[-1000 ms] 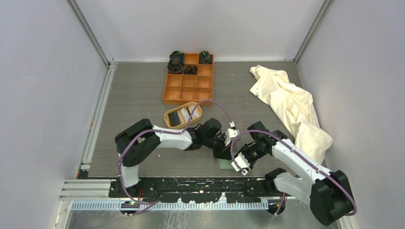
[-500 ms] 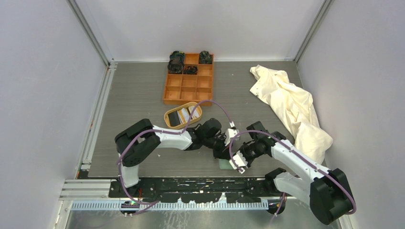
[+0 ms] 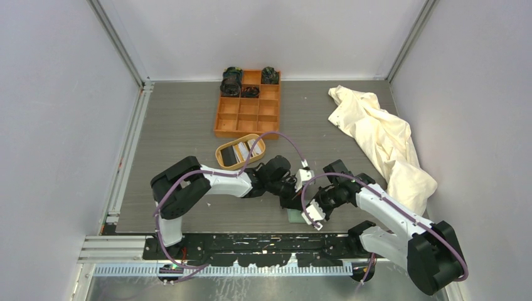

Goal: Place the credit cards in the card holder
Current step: Close the card holder at the center of the board.

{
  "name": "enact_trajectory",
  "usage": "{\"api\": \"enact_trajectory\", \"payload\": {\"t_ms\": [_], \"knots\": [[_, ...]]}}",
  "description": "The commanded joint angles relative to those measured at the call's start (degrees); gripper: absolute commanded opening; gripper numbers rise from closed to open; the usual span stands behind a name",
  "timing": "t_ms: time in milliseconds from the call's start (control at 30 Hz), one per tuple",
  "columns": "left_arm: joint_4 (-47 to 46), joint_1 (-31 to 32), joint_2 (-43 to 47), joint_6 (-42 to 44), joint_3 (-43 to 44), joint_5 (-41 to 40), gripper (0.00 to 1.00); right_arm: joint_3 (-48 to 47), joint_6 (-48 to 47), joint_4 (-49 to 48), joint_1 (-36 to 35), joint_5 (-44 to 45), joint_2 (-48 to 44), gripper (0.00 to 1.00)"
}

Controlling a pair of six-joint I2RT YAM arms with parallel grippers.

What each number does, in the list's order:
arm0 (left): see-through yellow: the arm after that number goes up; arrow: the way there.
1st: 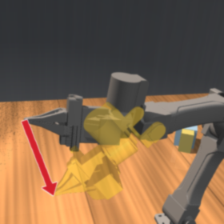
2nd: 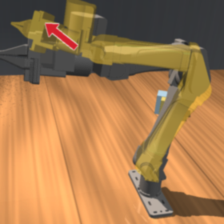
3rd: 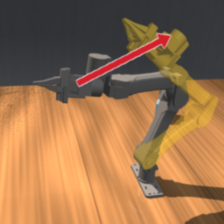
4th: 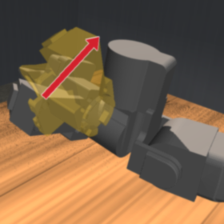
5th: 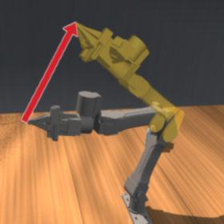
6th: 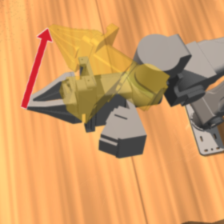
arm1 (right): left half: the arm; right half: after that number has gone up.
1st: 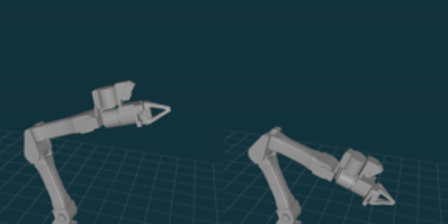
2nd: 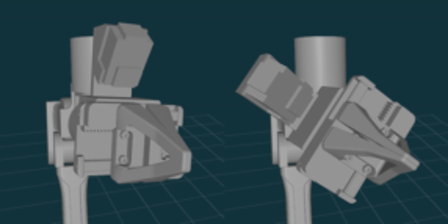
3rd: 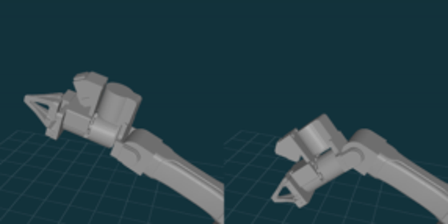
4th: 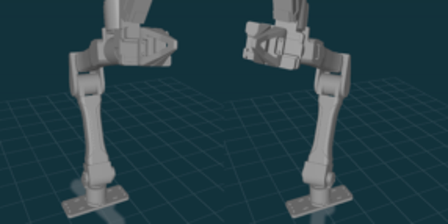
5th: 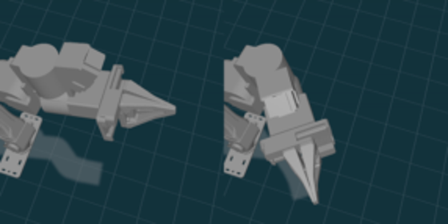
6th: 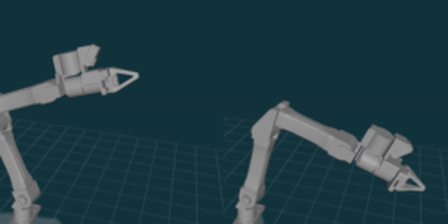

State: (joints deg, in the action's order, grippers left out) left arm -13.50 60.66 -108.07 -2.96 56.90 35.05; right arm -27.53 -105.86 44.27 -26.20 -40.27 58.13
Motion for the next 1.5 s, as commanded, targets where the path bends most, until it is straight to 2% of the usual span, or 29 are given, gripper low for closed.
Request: {"api": "enact_trajectory", "payload": {"t_ms": [0,67,233,400,633,900,967,1067,1200,1267,1367,1467], "knots": [[7.8,0.6,-2.7,1.1,-2.9,-4.9,0.0,0.6,0.3,-1.8,-0.6,0.6,0.5,0.13],[7.8,0.6,-2.8,1.1,-2.9,-4.9,0.0,0.9,-0.1,-1.8,-0.8,0.7,0.5,0.12],[6.7,0.6,-2.3,0.4,-3.3,-5.2,0.0,0.3,-0.8,0.2,-0.8,-0.5,0.4,0.01],[3.0,0.6,0.0,-1.8,-5.0,-7.1,0.02,-0.9,-4.0,5.3,-0.9,-2.1,0.4,0.01],[-3.0,0.6,6.7,-5.1,-8.4,-13.7,0.24,-0.4,-4.0,5.1,-0.9,-1.5,0.1,0.01],[-11.7,0.8,14.7,-6.4,-14.3,-17.0,0.39,-0.7,-2.9,4.9,-0.8,-2.4,0.0,0.01],[-16.1,2.2,16.7,-3.8,-17.1,-17.5,0.42,-1.0,-1.3,4.4,-0.8,-3.1,0.1,0.01],[-22.6,7.5,18.5,6.9,-22.4,-20.7,0.47,-1.3,0.1,4.2,-0.9,-3.6,0.2,0.01],[-31.3,15.2,16.0,21.5,-26.8,-27.1,0.52,-1.1,0.9,3.6,-0.9,-3.5,0.3,0.01],[-35.5,17.2,13.5,26.2,-27.8,-29.5,0.52,-1.1,1.3,3.3,-0.9,-3.4,0.3,0.01],[-41.0,18.0,10.2,29.1,-28.1,-32.2,0.52,-1.2,1.8,3.1,-0.9,-3.4,0.4,0.01],[-42.2,18.1,8.5,30.4,-27.0,-34.5,0.52,-1.3,1.9,3.2,-0.9,-3.4,0.6,0.01]]}}
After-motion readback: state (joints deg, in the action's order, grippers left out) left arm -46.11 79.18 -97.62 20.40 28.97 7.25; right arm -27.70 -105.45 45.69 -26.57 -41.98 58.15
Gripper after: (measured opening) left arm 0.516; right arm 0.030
